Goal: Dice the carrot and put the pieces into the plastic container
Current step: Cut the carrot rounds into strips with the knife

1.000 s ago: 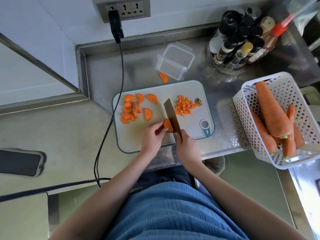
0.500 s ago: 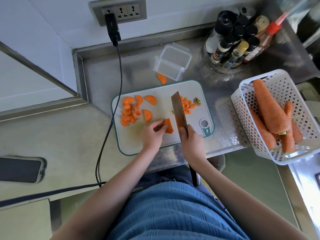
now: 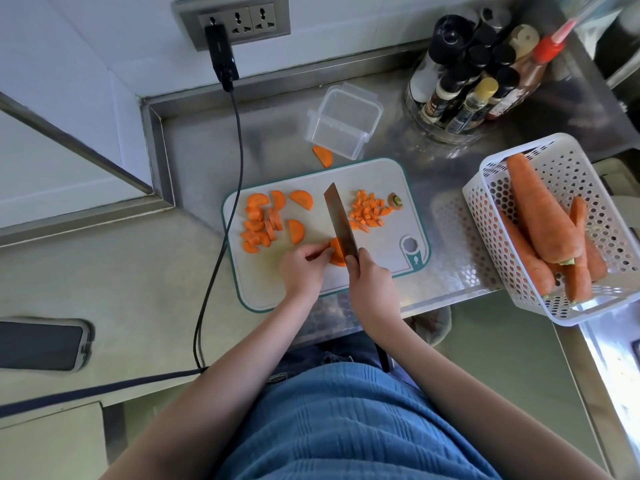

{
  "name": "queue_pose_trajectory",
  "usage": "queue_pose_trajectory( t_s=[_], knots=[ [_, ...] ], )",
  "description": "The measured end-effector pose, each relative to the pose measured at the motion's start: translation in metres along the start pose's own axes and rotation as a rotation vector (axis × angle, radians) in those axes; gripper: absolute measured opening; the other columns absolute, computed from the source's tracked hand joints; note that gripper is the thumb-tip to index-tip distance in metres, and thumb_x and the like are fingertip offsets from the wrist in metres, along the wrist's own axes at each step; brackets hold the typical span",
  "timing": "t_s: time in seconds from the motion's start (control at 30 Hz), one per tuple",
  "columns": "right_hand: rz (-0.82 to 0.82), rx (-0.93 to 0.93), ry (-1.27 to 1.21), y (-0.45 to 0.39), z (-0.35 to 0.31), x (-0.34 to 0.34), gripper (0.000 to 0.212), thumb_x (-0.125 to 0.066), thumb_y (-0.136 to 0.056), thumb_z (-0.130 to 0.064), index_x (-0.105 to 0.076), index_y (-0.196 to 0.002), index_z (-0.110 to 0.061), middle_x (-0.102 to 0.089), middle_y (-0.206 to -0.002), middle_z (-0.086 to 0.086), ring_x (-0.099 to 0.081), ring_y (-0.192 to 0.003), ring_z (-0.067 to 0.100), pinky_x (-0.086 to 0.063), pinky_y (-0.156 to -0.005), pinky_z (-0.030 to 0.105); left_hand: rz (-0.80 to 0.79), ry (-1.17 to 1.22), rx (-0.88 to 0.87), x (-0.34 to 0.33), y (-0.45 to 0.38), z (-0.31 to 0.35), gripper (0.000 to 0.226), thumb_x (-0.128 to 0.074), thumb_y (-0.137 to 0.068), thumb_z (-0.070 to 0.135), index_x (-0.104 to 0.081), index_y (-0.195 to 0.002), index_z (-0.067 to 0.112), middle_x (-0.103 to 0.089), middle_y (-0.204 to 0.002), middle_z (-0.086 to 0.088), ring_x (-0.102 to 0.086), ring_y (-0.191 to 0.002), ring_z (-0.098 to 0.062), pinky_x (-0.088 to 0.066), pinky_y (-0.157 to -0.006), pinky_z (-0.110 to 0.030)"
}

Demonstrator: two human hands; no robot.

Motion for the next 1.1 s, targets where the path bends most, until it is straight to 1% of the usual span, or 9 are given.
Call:
queue_pose_trajectory(
  t_s=[0.17,0.3,0.47,0.53,0.7,0.8,0.93,1.0,1.1],
  knots=[
    [0.007,0.006,0.022,0.001,-0.002,-0.004,0.028,-0.029,-0.104,-0.034,-0.039,-0.089,-0.013,-0.055,-0.067,0.009,-0.052,-0.059,0.029,-0.039,-0.051,0.033,-0.001,0.013,0.036,-0.001,0.001,0.001,0.026,-0.068,-0.084,0.018,-0.069,-0.067,0.037,-0.067,-0.063,0.020,-0.063,-0.072,0.006,-0.046,-0.071,-0.011],
    [0.039,-0.013,0.002,0.003,-0.004,-0.007,0.028,-0.029,-0.104,-0.033,-0.038,-0.087,-0.012,-0.057,-0.069,0.010,-0.055,-0.063,0.032,-0.045,-0.055,0.039,0.003,0.050,0.105,-0.003,-0.002,-0.003,0.031,-0.070,-0.083,0.018,-0.068,-0.060,0.039,-0.069,-0.063,0.017,-0.066,-0.076,-0.004,-0.050,-0.078,-0.022],
    [0.000,-0.080,0.046,-0.004,-0.002,-0.016,0.027,-0.028,-0.104,-0.032,-0.040,-0.088,-0.013,-0.058,-0.075,0.010,-0.056,-0.068,0.032,-0.048,-0.059,0.040,0.019,0.053,0.122,-0.003,-0.003,-0.004,0.006,-0.071,-0.082,0.018,-0.076,-0.086,0.019,-0.072,-0.082,0.006,-0.065,-0.080,-0.006,-0.049,-0.077,-0.020],
    [-0.015,-0.111,0.066,-0.006,0.000,-0.020,0.030,-0.025,-0.104,-0.034,-0.039,-0.088,-0.013,-0.059,-0.077,0.011,-0.057,-0.070,0.032,-0.048,-0.060,0.039,0.033,0.059,0.138,-0.002,-0.002,-0.004,0.013,-0.072,-0.082,0.020,-0.075,-0.093,0.014,-0.070,-0.084,0.007,-0.063,-0.081,-0.005,-0.047,-0.077,-0.017],
    [-0.026,-0.109,0.019,-0.007,0.001,-0.018,0.036,-0.026,-0.102,-0.041,-0.042,-0.089,-0.012,-0.061,-0.077,0.011,-0.059,-0.070,0.033,-0.051,-0.063,0.043,0.025,0.100,0.156,-0.002,-0.001,-0.008,0.012,-0.072,-0.082,0.020,-0.075,-0.093,0.015,-0.069,-0.082,0.010,-0.063,-0.083,-0.002,-0.047,-0.077,-0.014],
    [0.001,-0.107,-0.038,-0.006,0.005,-0.005,0.033,-0.027,-0.103,-0.039,-0.043,-0.090,-0.014,-0.058,-0.072,0.007,-0.056,-0.063,0.026,-0.042,-0.052,0.034,0.013,0.110,0.164,-0.002,-0.002,-0.011,0.011,-0.070,-0.083,0.022,-0.076,-0.091,0.016,-0.072,-0.086,0.010,-0.065,-0.087,-0.004,-0.048,-0.081,-0.017],
    [0.030,-0.063,-0.054,0.002,0.000,0.007,0.032,-0.027,-0.102,-0.040,-0.042,-0.089,-0.015,-0.056,-0.067,0.006,-0.052,-0.056,0.023,-0.032,-0.045,0.030,0.017,0.121,0.201,-0.004,-0.004,-0.014,0.006,-0.071,-0.082,0.021,-0.076,-0.080,0.020,-0.072,-0.076,0.008,-0.063,-0.075,-0.004,-0.046,-0.073,-0.017],
    [0.019,-0.053,-0.043,0.004,-0.004,0.005,0.033,-0.027,-0.102,-0.040,-0.041,-0.088,-0.014,-0.056,-0.067,0.007,-0.052,-0.056,0.024,-0.032,-0.046,0.030,0.025,0.138,0.201,-0.004,-0.004,-0.013,0.007,-0.071,-0.082,0.019,-0.076,-0.083,0.014,-0.072,-0.076,0.004,-0.060,-0.068,-0.002,-0.045,-0.070,-0.016],
    [0.009,-0.051,-0.012,0.005,-0.007,0.001,0.033,-0.026,-0.103,-0.040,-0.041,-0.090,-0.014,-0.057,-0.069,0.009,-0.053,-0.060,0.028,-0.034,-0.049,0.032,0.036,0.140,0.193,-0.003,-0.003,-0.011,0.012,-0.069,-0.083,0.015,-0.075,-0.082,0.004,-0.063,-0.059,0.009,-0.052,-0.053,0.005,-0.038,-0.058,-0.009]
  ],
)
Point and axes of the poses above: each hand's wrist, its own y-axis away from the middle knuckle, its own x-axis out of the back of the hand, z = x × y, the point moved 4 cm from there along -y, towards the middle knuckle
